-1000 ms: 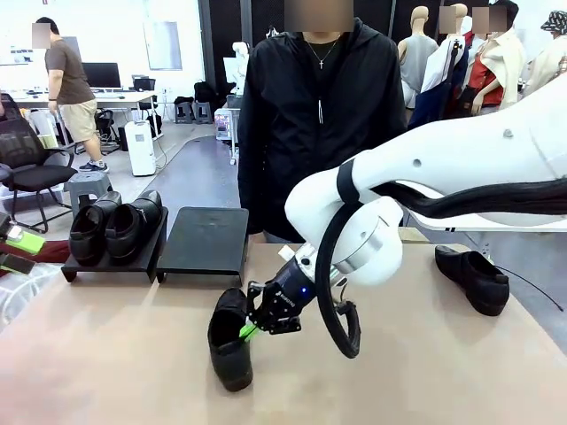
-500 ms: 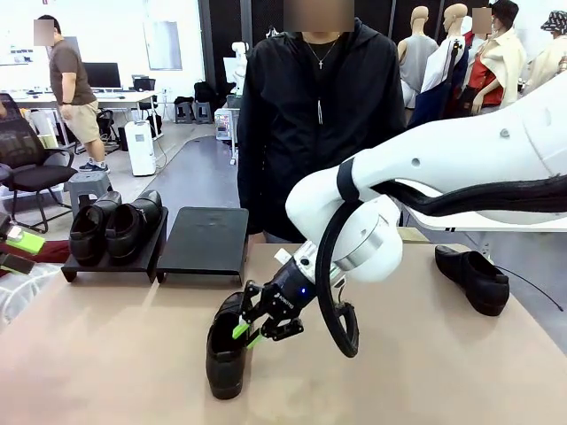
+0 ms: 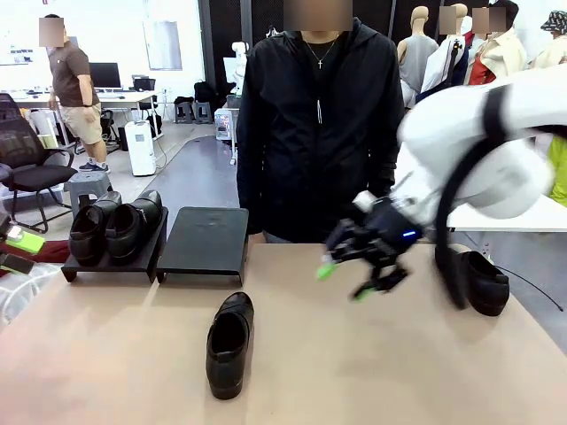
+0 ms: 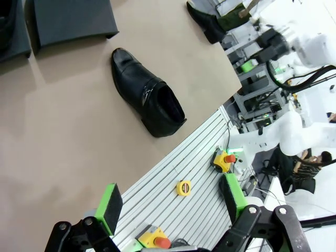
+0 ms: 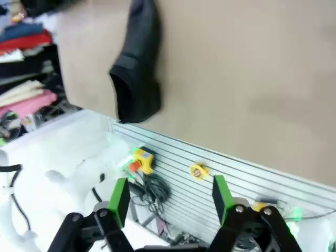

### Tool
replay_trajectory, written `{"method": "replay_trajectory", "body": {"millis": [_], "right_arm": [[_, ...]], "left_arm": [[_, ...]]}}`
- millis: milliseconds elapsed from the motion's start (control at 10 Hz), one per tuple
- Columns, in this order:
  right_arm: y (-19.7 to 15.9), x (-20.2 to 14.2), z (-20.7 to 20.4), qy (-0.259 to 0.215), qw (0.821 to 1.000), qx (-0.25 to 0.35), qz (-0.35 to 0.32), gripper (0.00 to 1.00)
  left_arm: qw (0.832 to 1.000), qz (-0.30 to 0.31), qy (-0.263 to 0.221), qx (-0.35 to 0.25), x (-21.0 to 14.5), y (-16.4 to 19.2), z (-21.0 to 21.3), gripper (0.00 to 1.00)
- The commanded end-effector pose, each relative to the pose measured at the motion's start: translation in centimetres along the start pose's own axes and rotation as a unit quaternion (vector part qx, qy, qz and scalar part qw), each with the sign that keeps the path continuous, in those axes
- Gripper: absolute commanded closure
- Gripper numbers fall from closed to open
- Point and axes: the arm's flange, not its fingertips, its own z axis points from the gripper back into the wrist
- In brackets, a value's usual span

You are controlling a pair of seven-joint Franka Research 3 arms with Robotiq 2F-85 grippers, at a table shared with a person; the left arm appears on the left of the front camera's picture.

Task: Organize the shoes by placing them on the stand.
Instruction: Pick up one Shoe and place it in the middle of the table.

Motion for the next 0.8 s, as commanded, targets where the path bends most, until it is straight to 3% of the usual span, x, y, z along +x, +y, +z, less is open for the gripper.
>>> {"method": "replay_trajectory", "body": {"millis": [0, 400, 500, 700], "right_arm": [[-4.4, -2.7, 8.2, -0.047, 0.998, -0.032, -0.006, 0.00], [-16.4, -8.7, 19.9, -0.091, 0.995, 0.011, -0.046, 0.00], [-18.6, -9.6, 20.4, -0.091, 0.995, 0.016, -0.032, 0.00], [-20.4, -10.1, 19.2, -0.041, 0.998, 0.035, 0.032, 0.00]], "left_arm": [[1.000, -0.003, 0.006, 0.002, -0.1, 0.1, 0.2, 0.00], [1.000, -0.003, 0.006, 0.002, -0.1, 0.1, 0.2, 0.00], [1.000, -0.003, 0.006, 0.002, -0.1, 0.1, 0.2, 0.00], [1.000, -0.003, 0.006, 0.002, -0.1, 0.1, 0.2, 0.00]]}}
